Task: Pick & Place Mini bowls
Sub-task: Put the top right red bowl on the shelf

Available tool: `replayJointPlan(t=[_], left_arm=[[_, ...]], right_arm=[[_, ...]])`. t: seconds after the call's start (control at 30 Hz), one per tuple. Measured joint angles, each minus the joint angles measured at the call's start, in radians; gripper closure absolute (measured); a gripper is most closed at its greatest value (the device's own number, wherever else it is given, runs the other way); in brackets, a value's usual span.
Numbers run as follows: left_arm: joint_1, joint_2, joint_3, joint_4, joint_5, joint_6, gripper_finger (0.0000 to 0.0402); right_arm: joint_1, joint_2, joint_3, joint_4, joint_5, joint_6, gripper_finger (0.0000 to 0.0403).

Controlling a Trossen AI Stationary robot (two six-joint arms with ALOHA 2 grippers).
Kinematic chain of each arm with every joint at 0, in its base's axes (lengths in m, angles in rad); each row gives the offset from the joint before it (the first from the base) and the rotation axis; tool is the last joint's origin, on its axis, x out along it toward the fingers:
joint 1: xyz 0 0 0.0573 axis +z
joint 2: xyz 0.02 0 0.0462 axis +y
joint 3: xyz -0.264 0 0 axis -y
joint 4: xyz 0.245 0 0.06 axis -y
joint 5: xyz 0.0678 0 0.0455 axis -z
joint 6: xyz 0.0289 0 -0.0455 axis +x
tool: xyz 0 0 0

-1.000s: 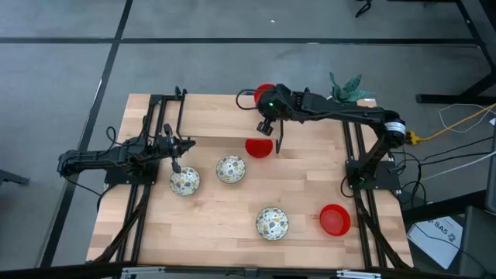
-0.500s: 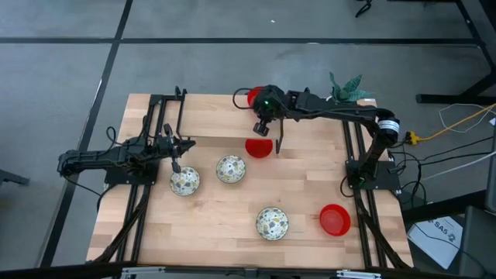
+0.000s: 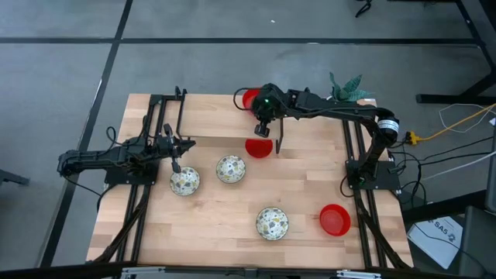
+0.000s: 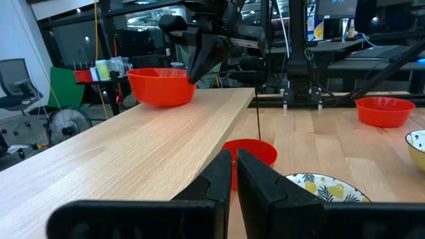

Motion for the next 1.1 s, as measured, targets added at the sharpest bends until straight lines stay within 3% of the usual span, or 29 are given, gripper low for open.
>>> replayJointPlan(t=[0.37,0.73,1.1], left_arm=[[0.000,0.000,0.000,0.000,0.000,0.000,0.0384],[0.000,0.000,0.000,0.000,0.000,0.000,0.0385],[0.000,0.000,0.000,0.000,0.000,0.000,0.0383]], right_arm=[[-0.002,0.000,0.004,-0.055,-0.062,-0.035,0.0400],[0.004,0.005,0.138,-0.253,-0.082,-0.015,0.0399],[0.005,0.007,0.127,-0.282,-0.074,0.003,0.0355]])
